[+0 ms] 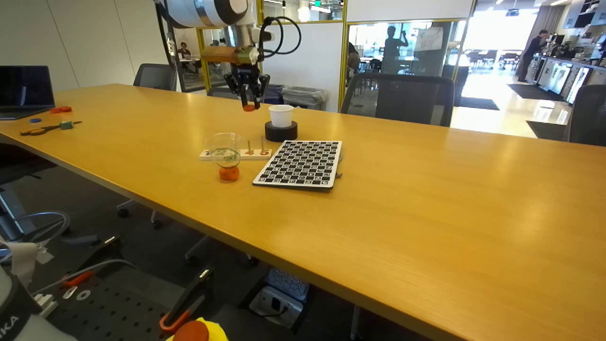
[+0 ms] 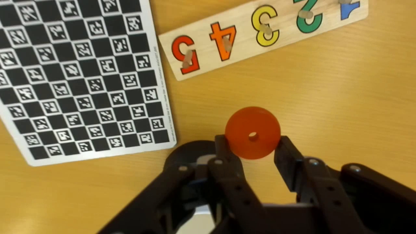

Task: Pick up all the orange objects from the table and put them in the colorless cup then pick up all the yellow objects from the table and put them in the white cup

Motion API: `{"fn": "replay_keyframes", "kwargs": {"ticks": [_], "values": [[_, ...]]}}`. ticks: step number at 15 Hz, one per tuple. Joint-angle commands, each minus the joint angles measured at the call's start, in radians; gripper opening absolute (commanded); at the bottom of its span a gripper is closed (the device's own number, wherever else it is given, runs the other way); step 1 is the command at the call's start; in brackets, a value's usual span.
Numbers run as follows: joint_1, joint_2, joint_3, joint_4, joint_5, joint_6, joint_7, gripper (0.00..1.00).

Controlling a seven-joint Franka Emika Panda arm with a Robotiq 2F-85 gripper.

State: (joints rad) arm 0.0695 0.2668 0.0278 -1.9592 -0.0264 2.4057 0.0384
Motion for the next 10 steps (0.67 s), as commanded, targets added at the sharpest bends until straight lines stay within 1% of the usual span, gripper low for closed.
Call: {"fn": "replay_keyframes", "kwargs": {"ticks": [1,3,5,7,10], "values": [[-0.018,-0.131,-0.002,-0.067,0.029,-0.158,0.020,0.16],[-0.030,-0.169,0.003,-0.086,0.066,-0.252,-0.016,0.16],[-0.032,-0.194,-0.001,-0.107,0.088,-0.308,-0.014,0.16],[-0.035,-0.203,-0.003,-0.125,0.108,-0.335,-0.016,0.16],[-0.041,-0.194,-0.006,-0.149,0.141,-0.335,-0.020,0.16]]}}
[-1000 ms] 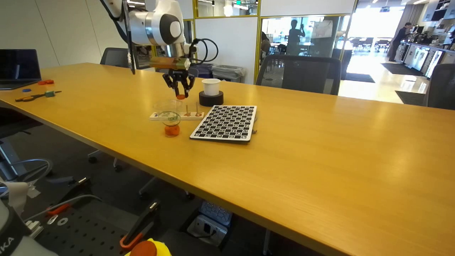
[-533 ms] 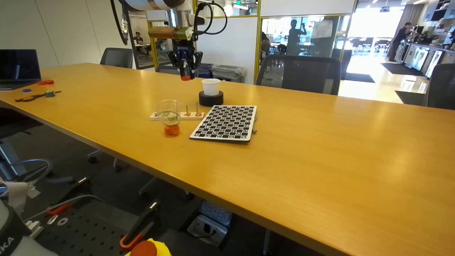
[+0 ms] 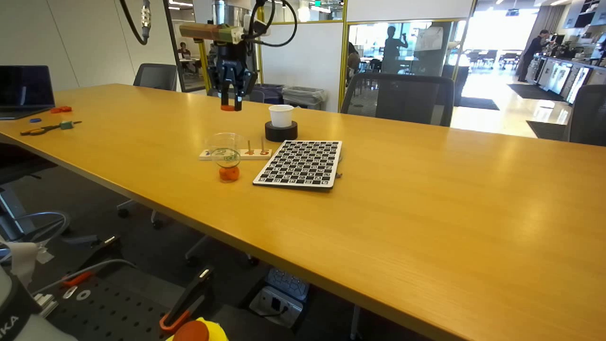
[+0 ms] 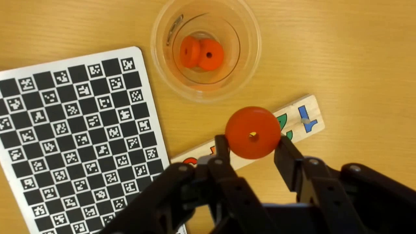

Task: Pick up all the orange objects from the table and put them in the colorless cup then pick up all the yellow objects from the table and put them in the white cup

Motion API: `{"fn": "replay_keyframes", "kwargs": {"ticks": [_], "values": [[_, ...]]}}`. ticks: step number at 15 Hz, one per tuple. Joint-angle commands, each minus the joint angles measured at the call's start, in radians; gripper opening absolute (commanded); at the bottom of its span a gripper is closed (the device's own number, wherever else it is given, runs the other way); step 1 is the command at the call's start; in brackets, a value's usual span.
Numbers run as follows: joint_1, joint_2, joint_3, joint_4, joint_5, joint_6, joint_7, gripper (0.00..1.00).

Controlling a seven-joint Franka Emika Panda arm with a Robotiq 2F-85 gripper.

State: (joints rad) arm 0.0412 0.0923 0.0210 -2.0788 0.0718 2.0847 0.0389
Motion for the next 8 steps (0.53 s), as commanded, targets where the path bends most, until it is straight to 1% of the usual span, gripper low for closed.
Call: {"fn": "replay_keyframes", "kwargs": {"ticks": [1,8], "values": [[-0.015,-0.016,0.000,-0.039,0.050,-0.009,-0.017,0.16],[-0.034,-0.023,-0.013,-0.089,0.052,-0.021,-0.007,0.16]]}}
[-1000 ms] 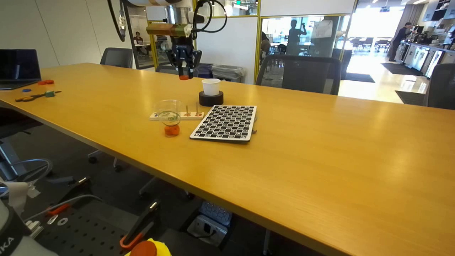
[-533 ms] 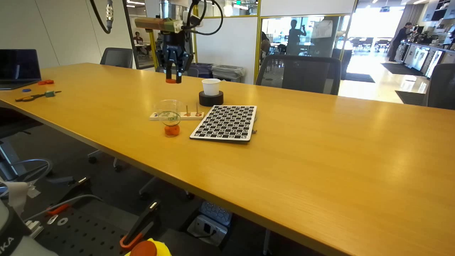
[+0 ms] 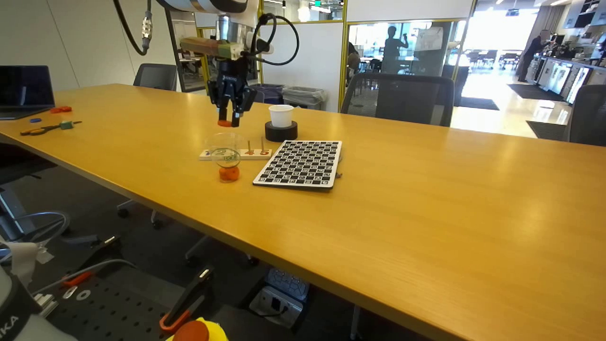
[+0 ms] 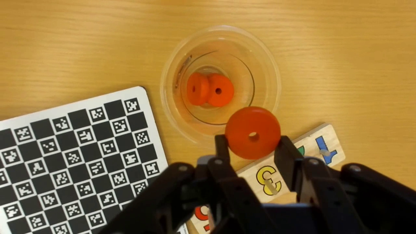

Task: Pick up all the orange objects from the table and put them in the colorless cup then pick up all the yellow objects from the table and put them in the white cup

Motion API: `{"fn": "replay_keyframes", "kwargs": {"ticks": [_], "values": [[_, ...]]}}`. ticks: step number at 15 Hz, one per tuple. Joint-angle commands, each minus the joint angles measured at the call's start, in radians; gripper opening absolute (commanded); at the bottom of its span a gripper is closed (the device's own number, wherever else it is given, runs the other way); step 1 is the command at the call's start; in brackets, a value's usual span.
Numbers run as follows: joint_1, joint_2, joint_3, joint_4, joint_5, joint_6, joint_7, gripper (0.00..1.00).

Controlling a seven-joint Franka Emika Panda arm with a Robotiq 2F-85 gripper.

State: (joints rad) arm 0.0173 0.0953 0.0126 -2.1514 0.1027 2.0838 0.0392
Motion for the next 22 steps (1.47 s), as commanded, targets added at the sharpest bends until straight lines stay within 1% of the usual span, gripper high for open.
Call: {"fn": "replay_keyframes", "kwargs": {"ticks": [1,8,9,10,13,14,15,18,21,22], "values": [[-0.012,-0.026,-0.006,-0.020,0.022,-0.022,-0.008,0.16],[-0.020,-0.025,-0.012,-0.031,0.025,-0.039,-0.008,0.16],[-0.021,-0.024,-0.013,-0.033,0.036,-0.037,-0.009,0.66],[-0.021,-0.025,-0.014,-0.035,0.037,-0.037,-0.010,0.66],[-0.023,-0.029,-0.016,-0.044,0.043,-0.035,-0.011,0.87],[-0.023,-0.034,-0.016,-0.049,0.043,-0.034,-0.008,0.95],[-0.024,-0.039,-0.017,-0.053,0.044,-0.032,-0.006,1.00],[-0.023,-0.078,-0.018,-0.079,0.045,-0.028,0.003,1.00],[-0.018,-0.176,-0.014,-0.130,0.028,-0.032,-0.002,1.00],[-0.016,-0.222,-0.013,-0.159,0.031,-0.009,0.000,1.00]]}}
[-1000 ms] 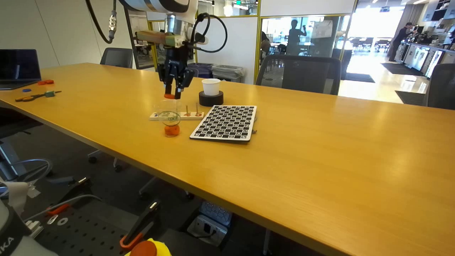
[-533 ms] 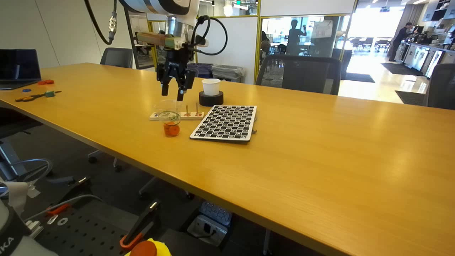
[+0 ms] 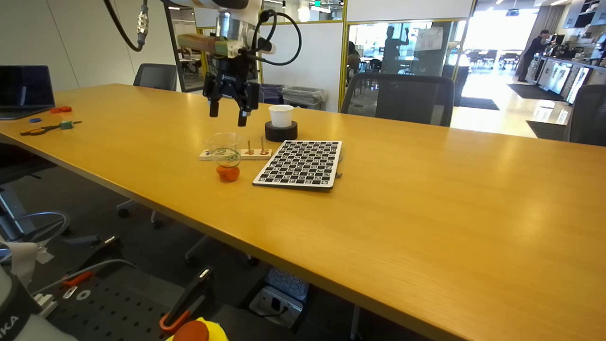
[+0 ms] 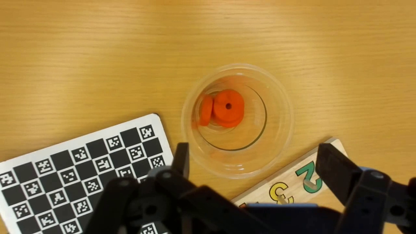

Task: Pick up all the orange objects from the table and put them in the colorless cup then pick up all the yellow objects from the table and put them in the white cup

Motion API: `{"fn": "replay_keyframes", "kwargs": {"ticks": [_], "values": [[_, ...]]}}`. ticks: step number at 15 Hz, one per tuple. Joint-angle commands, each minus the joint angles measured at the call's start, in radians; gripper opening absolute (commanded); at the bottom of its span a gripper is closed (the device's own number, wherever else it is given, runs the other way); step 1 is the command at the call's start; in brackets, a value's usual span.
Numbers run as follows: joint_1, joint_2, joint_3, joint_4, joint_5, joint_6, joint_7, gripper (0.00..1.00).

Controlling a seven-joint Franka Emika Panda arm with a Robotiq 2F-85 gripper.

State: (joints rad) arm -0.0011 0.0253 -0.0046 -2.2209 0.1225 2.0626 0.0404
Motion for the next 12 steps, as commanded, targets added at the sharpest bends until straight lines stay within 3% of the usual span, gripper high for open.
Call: {"fn": "replay_keyframes", "kwargs": {"ticks": [1,8,12], "values": [[0.005,-0.198,0.007,-0.112,0.002,0.013,-0.005,1.00],[0.038,-0.582,0.060,-0.280,-0.062,-0.008,-0.006,1.00],[0.057,-0.743,0.067,-0.328,-0.077,-0.138,-0.018,1.00]]}}
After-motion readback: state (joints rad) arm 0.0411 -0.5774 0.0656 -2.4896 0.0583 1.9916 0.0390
